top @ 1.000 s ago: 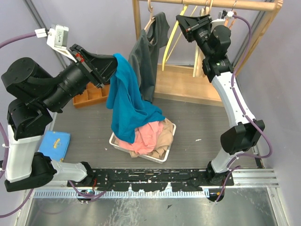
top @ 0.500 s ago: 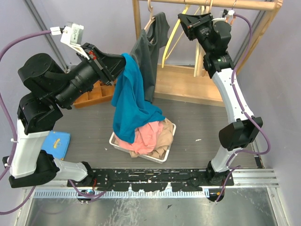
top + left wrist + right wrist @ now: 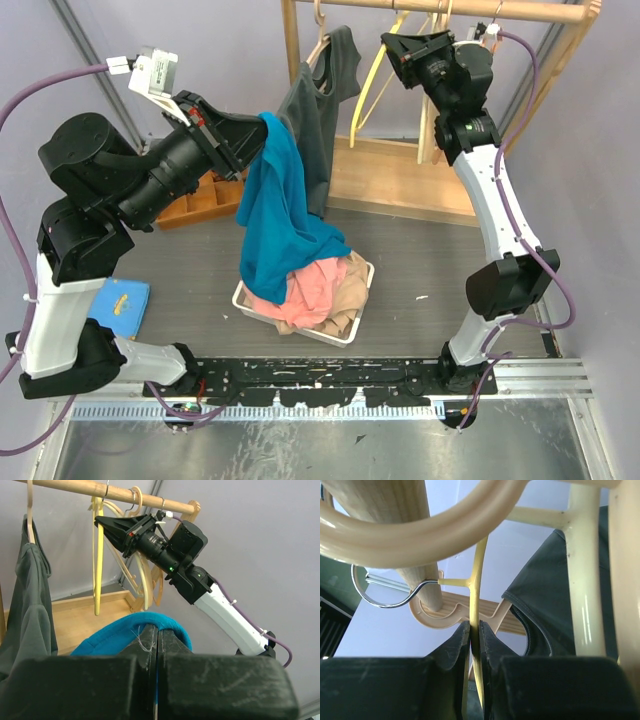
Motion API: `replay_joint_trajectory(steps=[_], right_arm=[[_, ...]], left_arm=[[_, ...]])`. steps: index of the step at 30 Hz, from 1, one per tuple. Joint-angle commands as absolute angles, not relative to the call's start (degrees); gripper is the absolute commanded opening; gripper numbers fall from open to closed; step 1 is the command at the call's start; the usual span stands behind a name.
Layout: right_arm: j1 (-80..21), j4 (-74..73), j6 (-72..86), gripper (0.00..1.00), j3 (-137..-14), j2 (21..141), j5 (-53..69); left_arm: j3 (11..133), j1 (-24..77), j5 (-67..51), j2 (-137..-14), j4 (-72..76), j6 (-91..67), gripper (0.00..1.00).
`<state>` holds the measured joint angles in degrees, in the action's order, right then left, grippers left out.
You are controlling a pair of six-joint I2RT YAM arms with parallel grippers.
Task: Remove the t-shirt from the hanger
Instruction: Place the hanger on the clothesline.
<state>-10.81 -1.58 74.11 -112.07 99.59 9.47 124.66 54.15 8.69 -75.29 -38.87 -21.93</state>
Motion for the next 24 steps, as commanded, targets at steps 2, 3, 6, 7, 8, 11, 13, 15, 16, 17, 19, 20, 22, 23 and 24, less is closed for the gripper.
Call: replay_joint_trajectory(steps=[2, 3, 6, 7, 8, 11, 13, 15, 16, 17, 19, 20, 22, 23, 24], right_arm=[[-10.15, -3.67, 75.37, 0.18, -111.06, 96.77, 7.28], [-10.15, -3.68, 75.38, 0.19, -110.69, 96.5, 7.27], [-10.17, -3.67, 75.22, 0.22, -109.78, 95.78, 7.23], [-10.17, -3.69, 75.14, 0.23, -109.61, 95.54, 7.21], [-10.19, -3.61, 75.05, 0.24, -109.34, 95.34, 7.21], [-10.2, -3.61, 75.04, 0.27, -108.83, 94.73, 7.27], [-10.17, -3.87, 74.81, 0.29, -108.57, 94.19, 7.29], [-10.18, -4.2, 74.59, 0.3, -108.5, 93.77, 7.23], [-10.15, -4.29, 74.43, 0.31, -108.46, 93.58, 7.24], [-10.19, -4.43, 74.35, 0.32, -108.4, 93.34, 7.17], [-10.17, -4.55, 74.34, 0.32, -108.2, 92.96, 7.01], [-10.19, -4.56, 74.33, 0.33, -108.26, 92.84, 7.03], [-10.2, -4.62, 74.14, 0.36, -108.47, 92.46, 7.07], [-10.17, -4.58, 74.01, 0.36, -108.5, 92.2, 6.96], [-10.18, -4.64, 73.77, 0.36, -108.46, 91.93, 6.95]], left_arm=[[124.11, 54.13, 9.05, -74.76, -35.82, -22.57, 0.0], [124.14, 54.14, 8.99, -74.72, -35.73, -22.59, 0.0], [124.13, 54.1, 8.96, -74.66, -35.55, -22.59, 0.0], [124.17, 54.13, 8.96, -74.62, -35.45, -22.59, 0.0], [124.17, 54.12, 8.9, -74.54, -35.36, -22.59, 0.0], [124.17, 54.14, 8.87, -74.46, -35.25, -22.59, 0.0], [124.18, 54.1, 8.85, -74.36, -35.14, -22.59, 0.0], [124.24, 54.14, 8.82, -74.31, -34.99, -22.59, 0.0], [124.42, 54.06, 8.84, -74.34, -34.94, -22.59, 0.0], [124.5, 54.12, 8.75, -74.28, -34.9, -22.59, 0.0], [124.69, 54.13, 8.64, -74.2, -34.76, -22.59, 0.0], [124.67, 54.14, 8.54, -74.14, -34.72, -22.59, 0.0], [124.44, 54.08, 8.48, -73.89, -34.8, -22.75, 0.0], [124.26, 54.06, 8.45, -73.77, -34.74, -22.81, 0.0], [124.06, 54.11, 8.47, -73.68, -34.69, -22.85, 0.0]])
